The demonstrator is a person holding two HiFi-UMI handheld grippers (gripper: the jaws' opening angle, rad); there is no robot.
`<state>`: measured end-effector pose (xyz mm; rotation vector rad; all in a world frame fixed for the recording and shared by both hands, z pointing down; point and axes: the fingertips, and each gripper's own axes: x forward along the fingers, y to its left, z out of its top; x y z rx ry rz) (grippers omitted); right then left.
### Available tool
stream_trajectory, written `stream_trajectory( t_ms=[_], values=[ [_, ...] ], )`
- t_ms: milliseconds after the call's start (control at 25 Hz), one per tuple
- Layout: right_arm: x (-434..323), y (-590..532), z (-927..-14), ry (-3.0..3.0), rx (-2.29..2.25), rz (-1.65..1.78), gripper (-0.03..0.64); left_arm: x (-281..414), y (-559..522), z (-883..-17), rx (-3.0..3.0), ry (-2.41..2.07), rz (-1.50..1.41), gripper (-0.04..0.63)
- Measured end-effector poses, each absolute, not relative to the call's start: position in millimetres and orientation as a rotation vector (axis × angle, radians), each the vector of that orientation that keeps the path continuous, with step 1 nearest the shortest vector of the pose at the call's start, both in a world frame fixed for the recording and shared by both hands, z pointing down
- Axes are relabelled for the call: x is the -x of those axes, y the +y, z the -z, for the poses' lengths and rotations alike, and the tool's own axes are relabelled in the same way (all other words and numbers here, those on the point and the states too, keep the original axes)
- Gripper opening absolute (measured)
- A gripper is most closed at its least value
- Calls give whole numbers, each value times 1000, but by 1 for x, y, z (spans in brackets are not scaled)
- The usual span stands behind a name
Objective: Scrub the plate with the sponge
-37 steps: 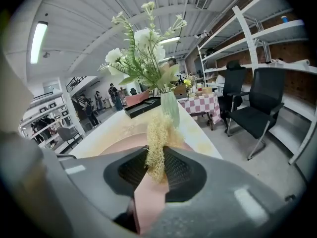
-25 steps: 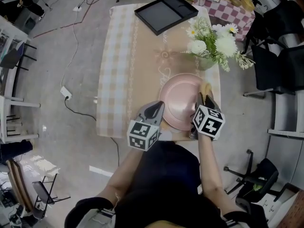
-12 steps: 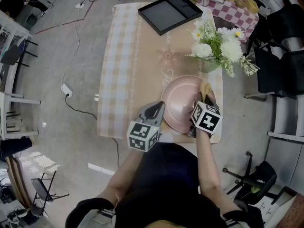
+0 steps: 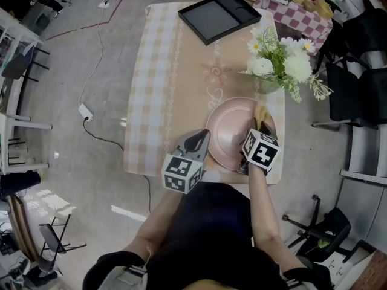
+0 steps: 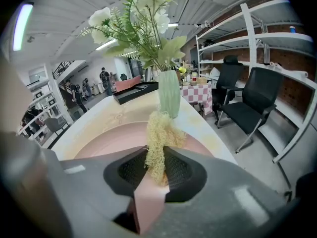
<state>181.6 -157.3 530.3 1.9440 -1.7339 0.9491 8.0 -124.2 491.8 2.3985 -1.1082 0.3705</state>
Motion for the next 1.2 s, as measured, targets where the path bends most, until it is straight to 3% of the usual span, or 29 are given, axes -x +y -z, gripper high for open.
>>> stream_trajectory(
  t_ms=[1200],
  values=[
    [-150,-176,-531,-1796,-1867,-926,86,19,-127,-494,-2342,-1202,-358,17]
  ],
)
